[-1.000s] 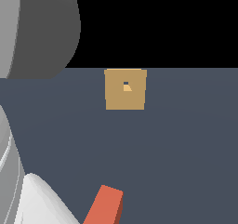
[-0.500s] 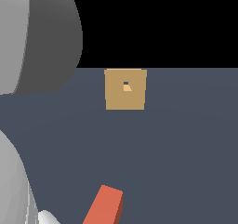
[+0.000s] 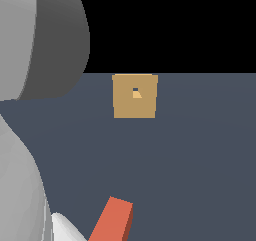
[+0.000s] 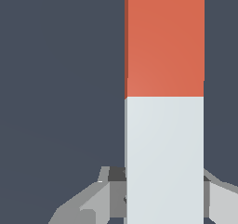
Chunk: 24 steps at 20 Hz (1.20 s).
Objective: Insert the peg into the horizontal hole in a box.
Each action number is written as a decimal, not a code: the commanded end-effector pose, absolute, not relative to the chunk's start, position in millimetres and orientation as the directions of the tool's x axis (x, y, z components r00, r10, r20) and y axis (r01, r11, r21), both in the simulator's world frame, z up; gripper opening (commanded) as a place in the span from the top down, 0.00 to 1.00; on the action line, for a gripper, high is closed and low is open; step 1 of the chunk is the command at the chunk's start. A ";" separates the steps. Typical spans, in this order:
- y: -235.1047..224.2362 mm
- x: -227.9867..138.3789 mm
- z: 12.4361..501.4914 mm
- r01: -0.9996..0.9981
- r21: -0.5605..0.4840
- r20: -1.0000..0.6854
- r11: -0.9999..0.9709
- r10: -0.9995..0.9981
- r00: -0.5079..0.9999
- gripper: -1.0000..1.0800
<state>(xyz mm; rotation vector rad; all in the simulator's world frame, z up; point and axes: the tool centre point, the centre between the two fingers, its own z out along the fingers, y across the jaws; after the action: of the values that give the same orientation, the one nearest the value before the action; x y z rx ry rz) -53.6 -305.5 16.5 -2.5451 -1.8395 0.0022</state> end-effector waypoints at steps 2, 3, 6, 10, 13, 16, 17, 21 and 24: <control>-292.2 -47.4 20.4 0.954 0.000 0.000 -0.301 0.954 0.301 1.00; -286.3 -45.1 21.9 0.955 0.000 0.000 -0.296 0.955 0.296 1.00; -263.1 -36.2 27.7 0.961 0.000 0.000 -0.275 0.961 0.275 1.00; -218.4 -20.7 38.9 0.972 0.000 0.000 -0.236 0.972 0.236 1.00; -173.9 -7.0 49.9 0.980 0.000 -0.001 -0.197 0.980 0.197 1.00; -121.2 7.0 62.9 0.988 0.000 -0.001 -0.152 0.988 0.152 1.00; -103.5 11.2 67.2 0.991 0.000 -0.001 -0.136 0.991 0.136 1.00; -36.5 24.9 83.6 0.997 0.000 -0.002 -0.079 0.997 0.079 1.00; 5.2 31.8 93.6 0.999 0.000 -0.002 -0.043 0.999 0.043 1.00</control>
<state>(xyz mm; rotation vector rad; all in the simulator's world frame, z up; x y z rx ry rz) 28.3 -15.1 87.5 -2.2859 -2.1546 0.0022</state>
